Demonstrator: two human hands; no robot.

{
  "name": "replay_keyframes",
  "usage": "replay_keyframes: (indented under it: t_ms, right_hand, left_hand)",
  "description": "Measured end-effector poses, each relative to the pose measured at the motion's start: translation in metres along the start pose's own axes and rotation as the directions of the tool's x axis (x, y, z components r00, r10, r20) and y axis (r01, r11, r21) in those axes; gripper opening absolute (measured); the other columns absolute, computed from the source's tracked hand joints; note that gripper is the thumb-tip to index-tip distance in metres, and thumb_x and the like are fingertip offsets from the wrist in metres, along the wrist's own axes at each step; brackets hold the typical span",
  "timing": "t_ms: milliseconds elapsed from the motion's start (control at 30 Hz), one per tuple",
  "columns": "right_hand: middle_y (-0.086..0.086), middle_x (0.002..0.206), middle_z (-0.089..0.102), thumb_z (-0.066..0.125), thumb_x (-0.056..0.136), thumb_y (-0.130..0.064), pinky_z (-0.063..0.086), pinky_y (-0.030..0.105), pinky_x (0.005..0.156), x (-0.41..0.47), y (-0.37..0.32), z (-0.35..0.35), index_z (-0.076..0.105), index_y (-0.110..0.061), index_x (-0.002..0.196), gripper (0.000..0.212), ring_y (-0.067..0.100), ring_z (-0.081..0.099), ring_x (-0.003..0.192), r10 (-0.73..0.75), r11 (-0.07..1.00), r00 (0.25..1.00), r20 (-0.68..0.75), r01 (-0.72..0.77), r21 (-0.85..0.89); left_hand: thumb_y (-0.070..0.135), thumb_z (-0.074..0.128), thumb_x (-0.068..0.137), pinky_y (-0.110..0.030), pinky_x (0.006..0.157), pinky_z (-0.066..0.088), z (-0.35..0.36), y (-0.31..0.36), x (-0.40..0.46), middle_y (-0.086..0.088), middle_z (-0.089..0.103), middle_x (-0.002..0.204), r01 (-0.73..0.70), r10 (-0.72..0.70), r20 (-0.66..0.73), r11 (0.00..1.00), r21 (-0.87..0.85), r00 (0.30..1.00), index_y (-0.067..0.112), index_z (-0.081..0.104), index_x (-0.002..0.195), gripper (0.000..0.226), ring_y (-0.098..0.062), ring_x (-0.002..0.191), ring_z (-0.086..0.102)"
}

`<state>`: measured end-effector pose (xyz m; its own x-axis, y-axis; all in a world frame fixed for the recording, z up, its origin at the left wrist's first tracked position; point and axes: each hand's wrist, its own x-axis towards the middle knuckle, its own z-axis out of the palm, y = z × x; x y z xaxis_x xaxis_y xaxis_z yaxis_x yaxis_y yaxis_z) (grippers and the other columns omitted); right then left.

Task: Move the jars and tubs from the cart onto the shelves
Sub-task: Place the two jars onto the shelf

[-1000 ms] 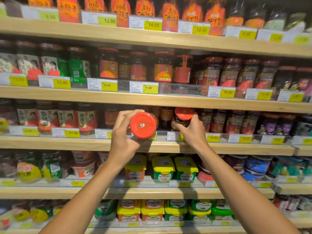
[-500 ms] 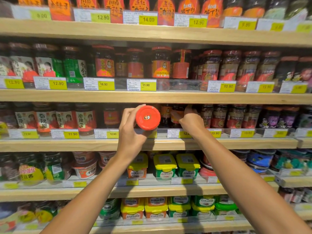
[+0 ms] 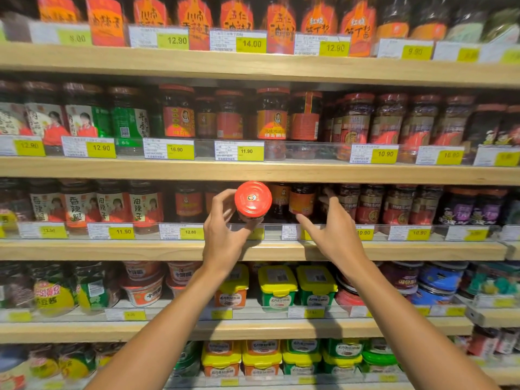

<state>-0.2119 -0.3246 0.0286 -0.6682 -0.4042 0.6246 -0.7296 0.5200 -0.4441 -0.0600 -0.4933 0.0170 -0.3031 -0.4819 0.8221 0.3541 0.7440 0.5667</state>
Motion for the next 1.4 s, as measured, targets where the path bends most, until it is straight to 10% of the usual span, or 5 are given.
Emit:
replay_keyframes:
  t_ms: [133, 700, 1000, 1167, 1400]
  right_hand:
    - [0.006, 0.143, 0.054, 0.059, 0.091, -0.061, 0.045, 0.039, 0.102, -0.010, 0.000, -0.006, 0.034, -0.017, 0.152, 0.079, 0.025, 0.050, 0.132, -0.047, 0.998, 0.999, -0.026, 0.048, 0.037]
    - [-0.010, 0.131, 0.061, 0.060, 0.092, -0.056, 0.050, 0.033, 0.098, -0.016, -0.009, 0.003, 0.043, -0.032, 0.145, 0.060, 0.010, 0.055, 0.124, -0.159, 0.979, 0.980, -0.116, 0.172, 0.107]
    - [-0.011, 0.132, 0.060, 0.061, 0.092, -0.054, 0.049, 0.036, 0.101, -0.020, -0.008, 0.002, 0.043, -0.031, 0.145, 0.061, 0.010, 0.053, 0.126, -0.150, 0.980, 0.985, -0.081, 0.159, 0.122]
    - [-0.013, 0.138, 0.056, 0.061, 0.092, -0.052, 0.045, 0.031, 0.102, -0.028, -0.009, -0.003, 0.042, -0.034, 0.146, 0.060, 0.009, 0.049, 0.129, -0.157, 0.975, 0.986, -0.055, 0.163, 0.150]
    - [-0.017, 0.143, 0.052, 0.058, 0.094, -0.054, 0.043, 0.031, 0.105, -0.045, 0.004, -0.017, 0.040, -0.038, 0.147, 0.058, 0.006, 0.046, 0.133, -0.170, 0.973, 0.985, 0.000, 0.168, 0.159]
  left_hand:
    - [0.015, 0.090, 0.071, -0.020, 0.097, 0.050, 0.006, -0.009, 0.007, 0.011, 0.064, 0.116, 0.013, -0.016, 0.050, 0.998, 0.055, 0.999, 0.017, 0.053, 0.125, 0.065, -0.006, 0.113, 0.063]
    - [0.041, 0.079, 0.080, -0.035, 0.074, 0.052, 0.029, -0.008, 0.040, -0.003, 0.067, 0.100, 0.277, -0.313, 0.040, 0.887, 0.369, 0.949, 0.005, 0.065, 0.110, 0.049, -0.017, 0.090, 0.059]
    - [0.045, 0.060, 0.095, -0.044, 0.083, 0.053, 0.015, 0.001, 0.038, -0.010, 0.061, 0.104, 0.099, -0.327, 0.323, 0.822, 0.560, 0.888, 0.012, 0.054, 0.102, 0.035, -0.029, 0.099, 0.060]
    - [0.044, 0.060, 0.095, -0.047, 0.094, 0.050, -0.006, 0.003, 0.034, -0.008, 0.059, 0.129, 0.012, -0.311, 0.432, 0.823, 0.568, 0.846, 0.012, 0.047, 0.130, 0.049, -0.027, 0.121, 0.056]
    - [0.032, 0.061, 0.096, -0.035, 0.100, 0.050, -0.037, 0.022, -0.004, 0.014, 0.058, 0.135, -0.171, -0.004, 0.431, 0.914, 0.367, 0.902, 0.030, 0.051, 0.140, 0.045, -0.006, 0.122, 0.056]
